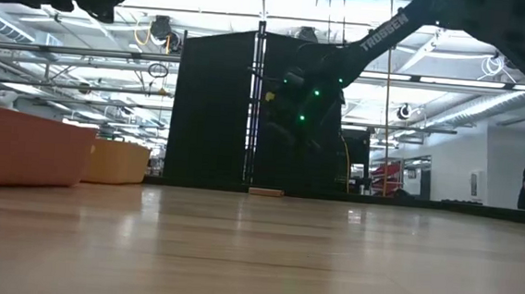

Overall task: Sort blocks
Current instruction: Put the brown block in the blue bin

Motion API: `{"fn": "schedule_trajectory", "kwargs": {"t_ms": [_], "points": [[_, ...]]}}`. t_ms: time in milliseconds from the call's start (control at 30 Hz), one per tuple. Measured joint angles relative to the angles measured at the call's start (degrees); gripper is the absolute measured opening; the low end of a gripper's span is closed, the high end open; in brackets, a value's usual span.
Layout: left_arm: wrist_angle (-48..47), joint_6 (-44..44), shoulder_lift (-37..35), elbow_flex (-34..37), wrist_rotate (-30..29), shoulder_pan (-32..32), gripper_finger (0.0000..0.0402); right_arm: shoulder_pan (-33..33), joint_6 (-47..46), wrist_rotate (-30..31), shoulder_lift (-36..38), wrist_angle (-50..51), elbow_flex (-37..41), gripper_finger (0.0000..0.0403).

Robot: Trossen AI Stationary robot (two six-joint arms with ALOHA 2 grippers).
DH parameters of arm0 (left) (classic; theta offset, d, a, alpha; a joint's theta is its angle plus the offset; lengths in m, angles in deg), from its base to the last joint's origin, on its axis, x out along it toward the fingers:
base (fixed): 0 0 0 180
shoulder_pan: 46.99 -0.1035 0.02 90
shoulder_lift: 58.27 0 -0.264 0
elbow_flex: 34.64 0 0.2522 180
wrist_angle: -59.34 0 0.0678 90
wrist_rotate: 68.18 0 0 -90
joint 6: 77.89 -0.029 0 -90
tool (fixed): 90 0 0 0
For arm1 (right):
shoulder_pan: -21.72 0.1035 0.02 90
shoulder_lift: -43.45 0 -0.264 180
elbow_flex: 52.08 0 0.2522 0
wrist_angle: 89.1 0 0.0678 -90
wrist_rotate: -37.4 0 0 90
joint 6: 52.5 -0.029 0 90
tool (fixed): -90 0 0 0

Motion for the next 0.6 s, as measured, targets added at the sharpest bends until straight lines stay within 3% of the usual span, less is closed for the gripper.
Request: {"fn": "schedule_trajectory", "kwargs": {"t_ms": [233,333,433,533,600], "points": [[1.12,-1.51,0.00,0.00,-0.35,-1.06,0.0161,-2.08,-0.01,-4.68,0.58,2.64,-0.03,0.0242],[1.10,-1.73,0.00,0.00,-0.85,-2.25,0.0161,-2.03,-2.24,-1.29,1.81,2.05,-0.13,0.0231],[1.08,-1.72,0.22,0.00,-0.89,-3.65,0.0161,-2.16,-5.28,1.04,1.74,2.82,-0.15,0.0175],[0.97,-1.49,0.22,0.00,-0.95,-4.59,0.0161,-2.18,-5.90,1.30,0.91,4.80,-0.09,0.0062],[0.93,-1.41,0.22,0.00,-0.91,-4.87,0.0161,-2.17,-5.10,1.03,0.27,5.80,-0.09,0.0018]]}}
